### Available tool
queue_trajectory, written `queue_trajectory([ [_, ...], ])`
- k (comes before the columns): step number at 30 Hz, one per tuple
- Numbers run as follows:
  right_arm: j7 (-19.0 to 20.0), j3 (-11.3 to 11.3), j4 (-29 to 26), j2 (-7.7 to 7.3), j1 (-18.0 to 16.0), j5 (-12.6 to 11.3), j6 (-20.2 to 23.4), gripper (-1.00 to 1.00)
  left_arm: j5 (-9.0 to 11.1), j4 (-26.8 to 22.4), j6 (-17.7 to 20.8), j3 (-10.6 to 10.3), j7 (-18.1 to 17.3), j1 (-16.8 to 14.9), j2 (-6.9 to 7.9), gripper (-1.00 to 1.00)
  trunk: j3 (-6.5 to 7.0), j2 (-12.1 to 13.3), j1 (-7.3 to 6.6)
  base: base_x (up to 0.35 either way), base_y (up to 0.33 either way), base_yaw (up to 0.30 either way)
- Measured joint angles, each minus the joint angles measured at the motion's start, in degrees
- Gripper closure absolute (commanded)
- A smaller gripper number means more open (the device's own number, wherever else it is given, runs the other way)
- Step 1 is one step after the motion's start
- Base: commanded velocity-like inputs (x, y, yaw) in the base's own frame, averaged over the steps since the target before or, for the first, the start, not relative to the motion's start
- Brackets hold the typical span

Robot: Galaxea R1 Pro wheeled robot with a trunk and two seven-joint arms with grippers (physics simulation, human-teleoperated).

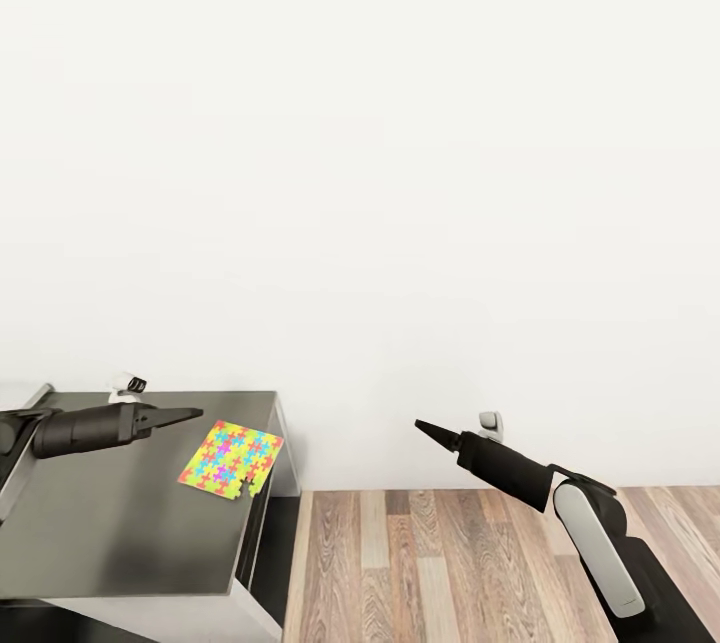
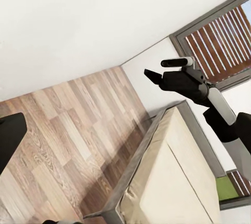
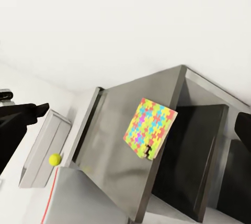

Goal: Put all the toys in the child's room - the three board games (two on the bed and one on the table), the two jigsaw puzzles on the table, and the tennis ball on the table - inside the toy box on the table in the child's room.

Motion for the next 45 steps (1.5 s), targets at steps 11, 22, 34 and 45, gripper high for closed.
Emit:
queue_trajectory([
  [11, -1.5, -0.2, 1.9, 0.28, -0.4, -0.2, 0.5, -1.0, 0.1, 0.0, 0.0, 0.0, 0.0, 0.0, 0.01, -1.0, 0.0, 0.0, 0.0, 0.0, 0.001, 0.0],
  [22, -3.1, -0.2, 2.5, 4.22, -0.4, 0.0, -0.5, -1.0, 0.1, -0.8, 0.0, -0.1, 0.0, 0.0, -0.35, -1.0, 0.0, 0.0, 0.0, 0.0, 0.0, 0.0],
  [34, -7.0, -0.1, 33.6, 11.79, -13.2, -0.2, 0.1, -1.0, 1.6, -9.7, 3.3, -0.2, 0.0, 0.2, -2.67, -1.0, 0.0, 0.0, 0.0, 0.0, 0.0, 0.0],
  [45, 1.8, -0.2, 40.8, 13.74, -16.8, -0.6, 0.0, -1.0, 2.6, -15.5, 5.2, -0.4, 0.0, 0.3, -6.21, -1.0, 0.0, 0.0, 0.0, 0.0, 0.0, 0.0],
])
